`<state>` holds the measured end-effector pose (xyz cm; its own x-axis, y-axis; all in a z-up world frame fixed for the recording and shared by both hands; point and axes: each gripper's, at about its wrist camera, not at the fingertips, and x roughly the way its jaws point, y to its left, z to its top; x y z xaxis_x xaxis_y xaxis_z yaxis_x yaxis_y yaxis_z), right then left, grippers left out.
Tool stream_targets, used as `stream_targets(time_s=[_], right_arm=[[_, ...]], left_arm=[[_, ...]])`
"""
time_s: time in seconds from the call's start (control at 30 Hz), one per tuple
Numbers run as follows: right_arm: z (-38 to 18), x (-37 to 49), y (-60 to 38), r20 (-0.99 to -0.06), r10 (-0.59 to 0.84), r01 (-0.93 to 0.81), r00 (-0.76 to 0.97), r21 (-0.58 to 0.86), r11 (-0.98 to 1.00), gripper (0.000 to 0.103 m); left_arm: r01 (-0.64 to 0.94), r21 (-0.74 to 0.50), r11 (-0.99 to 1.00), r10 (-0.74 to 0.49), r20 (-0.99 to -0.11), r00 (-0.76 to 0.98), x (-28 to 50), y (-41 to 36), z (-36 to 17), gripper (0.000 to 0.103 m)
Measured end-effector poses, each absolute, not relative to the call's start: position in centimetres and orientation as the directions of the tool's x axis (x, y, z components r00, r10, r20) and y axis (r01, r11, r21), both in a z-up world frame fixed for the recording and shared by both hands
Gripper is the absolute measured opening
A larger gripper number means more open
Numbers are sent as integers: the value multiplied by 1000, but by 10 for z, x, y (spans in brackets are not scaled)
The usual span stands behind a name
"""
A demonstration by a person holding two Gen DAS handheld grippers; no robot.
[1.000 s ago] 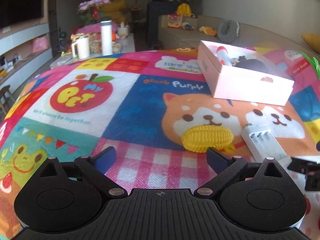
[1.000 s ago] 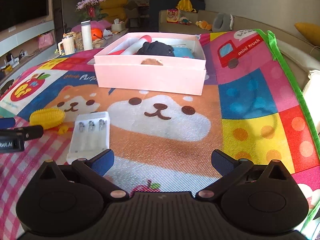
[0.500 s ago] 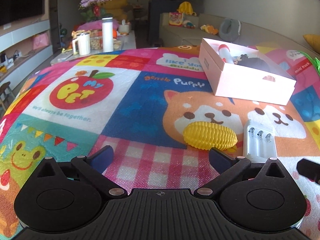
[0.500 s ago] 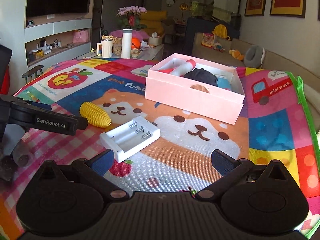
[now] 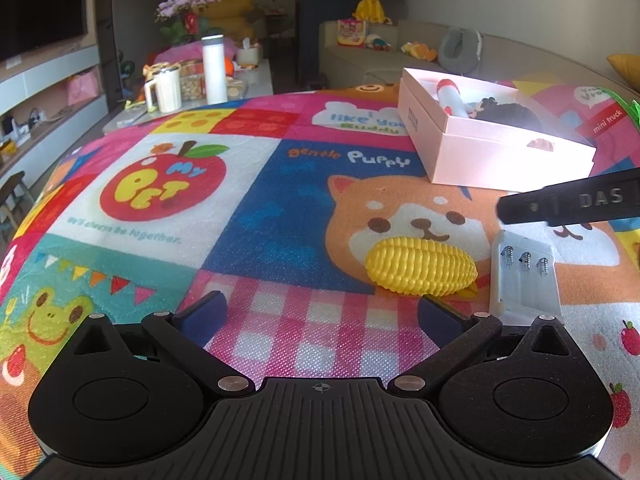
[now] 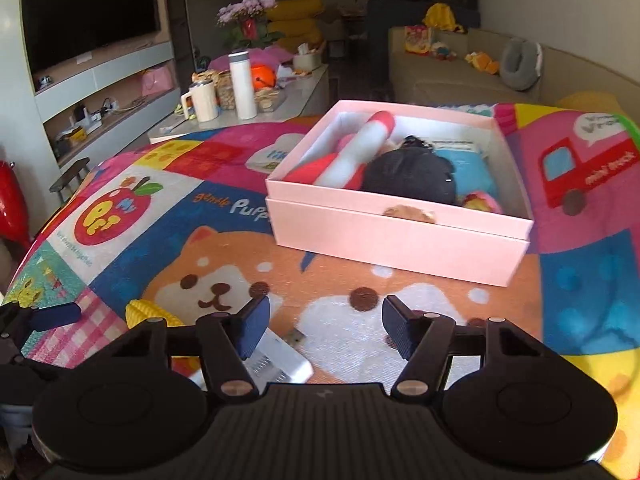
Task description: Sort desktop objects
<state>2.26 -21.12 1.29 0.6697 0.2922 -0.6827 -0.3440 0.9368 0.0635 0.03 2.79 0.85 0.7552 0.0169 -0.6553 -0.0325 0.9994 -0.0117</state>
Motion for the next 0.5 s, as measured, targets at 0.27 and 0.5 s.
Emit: stream_targets(time_s=[0.27,0.5], right_arm=[[-4,21,-212,-723,232,-364,651,-30,931,65],[-1,-14,-269,-724,171,-275,669,-27,961,70]], left_arm=[[-30,-9,1000,17,-657,754,0,27,8,103],[-29,-8,1000,17,-657,754,0,27,8,103]])
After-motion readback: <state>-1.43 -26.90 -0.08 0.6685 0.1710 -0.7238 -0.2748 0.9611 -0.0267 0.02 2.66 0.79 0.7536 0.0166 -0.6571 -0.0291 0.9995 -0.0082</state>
